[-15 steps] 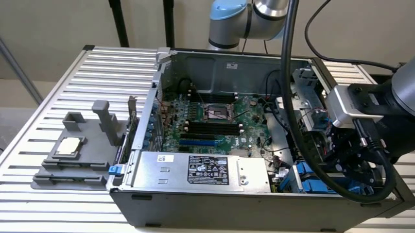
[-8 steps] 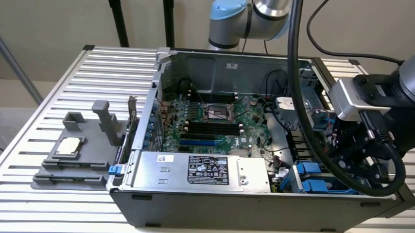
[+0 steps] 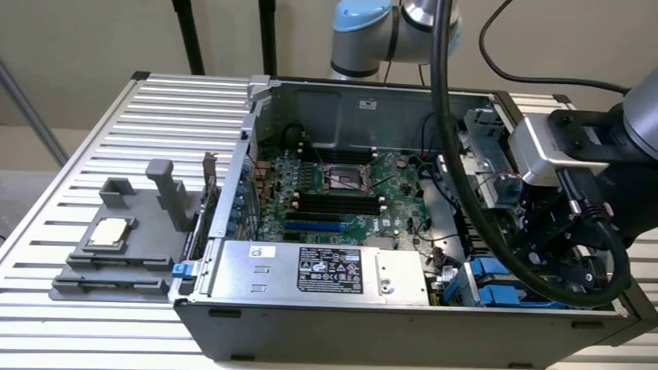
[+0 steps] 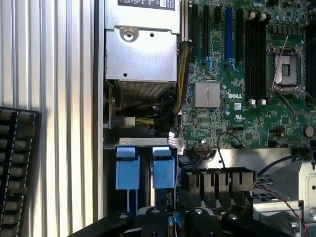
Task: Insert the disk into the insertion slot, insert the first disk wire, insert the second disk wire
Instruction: 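Insert the second disk wire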
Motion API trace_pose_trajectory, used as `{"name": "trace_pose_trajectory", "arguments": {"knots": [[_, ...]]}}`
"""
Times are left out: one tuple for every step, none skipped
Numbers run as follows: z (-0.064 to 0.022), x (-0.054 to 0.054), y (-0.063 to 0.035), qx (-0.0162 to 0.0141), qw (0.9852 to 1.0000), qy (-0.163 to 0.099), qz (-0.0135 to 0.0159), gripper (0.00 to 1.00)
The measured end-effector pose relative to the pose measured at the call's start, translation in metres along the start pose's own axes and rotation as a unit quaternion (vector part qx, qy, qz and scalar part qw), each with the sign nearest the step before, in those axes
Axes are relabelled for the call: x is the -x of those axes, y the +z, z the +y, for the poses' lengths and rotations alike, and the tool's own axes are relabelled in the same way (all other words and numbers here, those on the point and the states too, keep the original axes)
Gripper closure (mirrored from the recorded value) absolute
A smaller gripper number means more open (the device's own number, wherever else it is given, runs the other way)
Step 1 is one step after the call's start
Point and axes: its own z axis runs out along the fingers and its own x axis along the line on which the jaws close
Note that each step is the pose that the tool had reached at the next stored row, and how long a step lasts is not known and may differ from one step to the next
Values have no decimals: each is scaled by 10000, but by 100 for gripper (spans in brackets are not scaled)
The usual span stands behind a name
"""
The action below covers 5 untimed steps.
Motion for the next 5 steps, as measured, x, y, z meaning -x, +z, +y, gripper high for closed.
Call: {"name": "trace_pose_trajectory", "arguments": {"knots": [[0,0,0,0,10000,0,0,76],[1,0,0,0,10000,0,0,76],[2,0,-1,0,10000,0,1,76],[2,0,-1,-1,10000,0,1,76],[2,0,-1,0,10000,0,1,76]]}}
